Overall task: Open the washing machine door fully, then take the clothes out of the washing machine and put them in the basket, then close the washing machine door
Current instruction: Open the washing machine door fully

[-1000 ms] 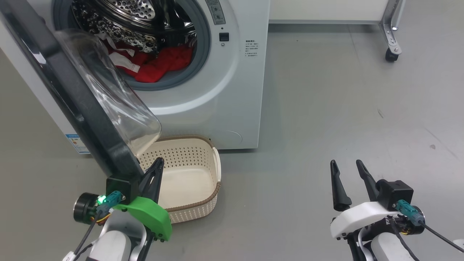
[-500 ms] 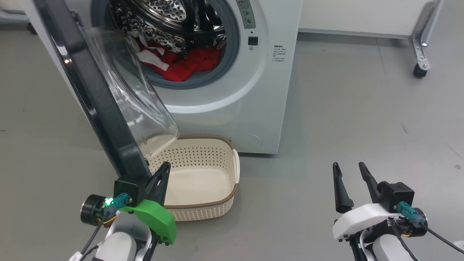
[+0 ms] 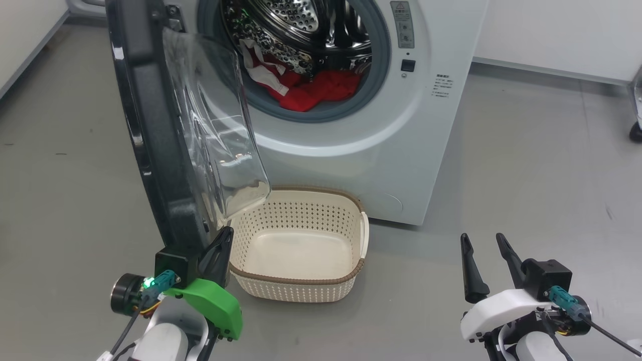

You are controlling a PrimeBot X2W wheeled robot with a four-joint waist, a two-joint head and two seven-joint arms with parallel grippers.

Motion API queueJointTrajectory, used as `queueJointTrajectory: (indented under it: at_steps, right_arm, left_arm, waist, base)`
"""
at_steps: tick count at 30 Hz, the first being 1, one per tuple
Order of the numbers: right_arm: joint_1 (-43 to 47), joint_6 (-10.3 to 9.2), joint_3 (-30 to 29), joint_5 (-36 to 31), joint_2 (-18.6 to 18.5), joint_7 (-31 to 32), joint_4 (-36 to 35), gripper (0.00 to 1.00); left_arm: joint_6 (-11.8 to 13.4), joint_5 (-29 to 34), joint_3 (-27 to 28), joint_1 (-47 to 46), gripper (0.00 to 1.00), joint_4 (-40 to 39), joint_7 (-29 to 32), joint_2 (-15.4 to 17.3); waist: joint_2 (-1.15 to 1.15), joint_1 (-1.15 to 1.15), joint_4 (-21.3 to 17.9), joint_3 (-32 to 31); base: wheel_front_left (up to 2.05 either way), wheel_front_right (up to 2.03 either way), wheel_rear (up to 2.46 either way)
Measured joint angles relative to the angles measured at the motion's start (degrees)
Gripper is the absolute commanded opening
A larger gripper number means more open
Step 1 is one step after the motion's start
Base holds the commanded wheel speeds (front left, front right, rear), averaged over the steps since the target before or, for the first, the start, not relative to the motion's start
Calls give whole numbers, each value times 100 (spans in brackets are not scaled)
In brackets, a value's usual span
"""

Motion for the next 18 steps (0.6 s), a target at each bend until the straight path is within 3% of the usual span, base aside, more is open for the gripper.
queueJointTrajectory:
  at_steps: [8,18]
  right_arm:
    - [7,8,5,-33,15,0,9,100]
    - [-7,48,146,-156,41,1,-2,100]
  left_arm:
    - [27,-115,70,1,0,73,-73,-5]
    - [237,-400,671,1,0,60,-205,71]
  waist:
    - [0,0,404,-10]
    - [0,0,731,199]
  base:
    - [0,0,0]
    - [0,0,0]
